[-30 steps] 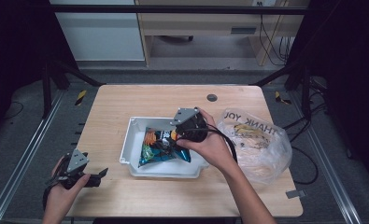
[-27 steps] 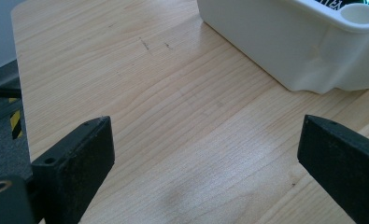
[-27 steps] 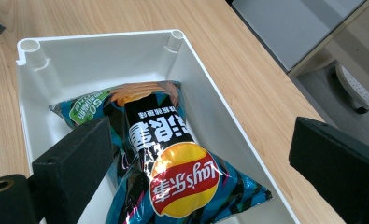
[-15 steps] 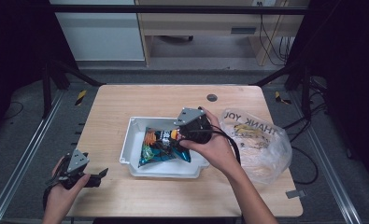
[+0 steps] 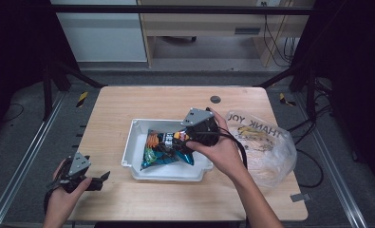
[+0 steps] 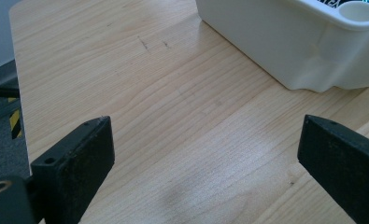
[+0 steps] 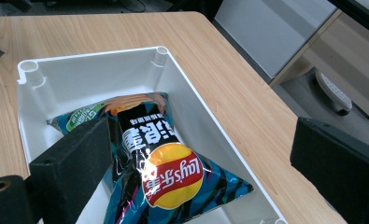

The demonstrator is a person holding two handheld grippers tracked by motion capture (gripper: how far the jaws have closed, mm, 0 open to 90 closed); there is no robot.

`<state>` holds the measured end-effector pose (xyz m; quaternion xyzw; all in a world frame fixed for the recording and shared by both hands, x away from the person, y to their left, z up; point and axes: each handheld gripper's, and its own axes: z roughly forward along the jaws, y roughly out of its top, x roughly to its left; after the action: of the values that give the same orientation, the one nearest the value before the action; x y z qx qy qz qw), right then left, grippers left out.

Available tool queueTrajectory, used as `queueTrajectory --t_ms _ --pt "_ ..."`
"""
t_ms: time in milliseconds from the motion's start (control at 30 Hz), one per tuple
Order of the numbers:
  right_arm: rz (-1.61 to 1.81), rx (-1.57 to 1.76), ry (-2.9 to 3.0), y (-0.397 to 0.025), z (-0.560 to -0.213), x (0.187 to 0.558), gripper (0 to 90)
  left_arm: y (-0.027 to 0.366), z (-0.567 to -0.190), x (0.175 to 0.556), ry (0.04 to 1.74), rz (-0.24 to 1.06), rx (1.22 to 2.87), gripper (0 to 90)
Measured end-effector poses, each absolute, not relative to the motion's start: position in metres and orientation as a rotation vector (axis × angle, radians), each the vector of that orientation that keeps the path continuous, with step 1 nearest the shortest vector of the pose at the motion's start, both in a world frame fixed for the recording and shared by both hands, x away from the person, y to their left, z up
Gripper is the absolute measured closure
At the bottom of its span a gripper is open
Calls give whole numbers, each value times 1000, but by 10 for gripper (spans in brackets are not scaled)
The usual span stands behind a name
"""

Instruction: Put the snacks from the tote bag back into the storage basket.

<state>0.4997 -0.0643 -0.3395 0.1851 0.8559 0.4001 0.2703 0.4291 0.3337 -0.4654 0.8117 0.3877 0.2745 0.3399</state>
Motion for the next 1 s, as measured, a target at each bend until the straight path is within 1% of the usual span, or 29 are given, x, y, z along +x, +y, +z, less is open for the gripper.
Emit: queueTrajectory --t_ms 433,1000 --pt "1101 542 2255 -72 -334 495 51 332 -466 429 1008 714 2115 34" --pt "1141 616 2153 -93 -328 486 40 332 -467 429 1015 708 2112 33"
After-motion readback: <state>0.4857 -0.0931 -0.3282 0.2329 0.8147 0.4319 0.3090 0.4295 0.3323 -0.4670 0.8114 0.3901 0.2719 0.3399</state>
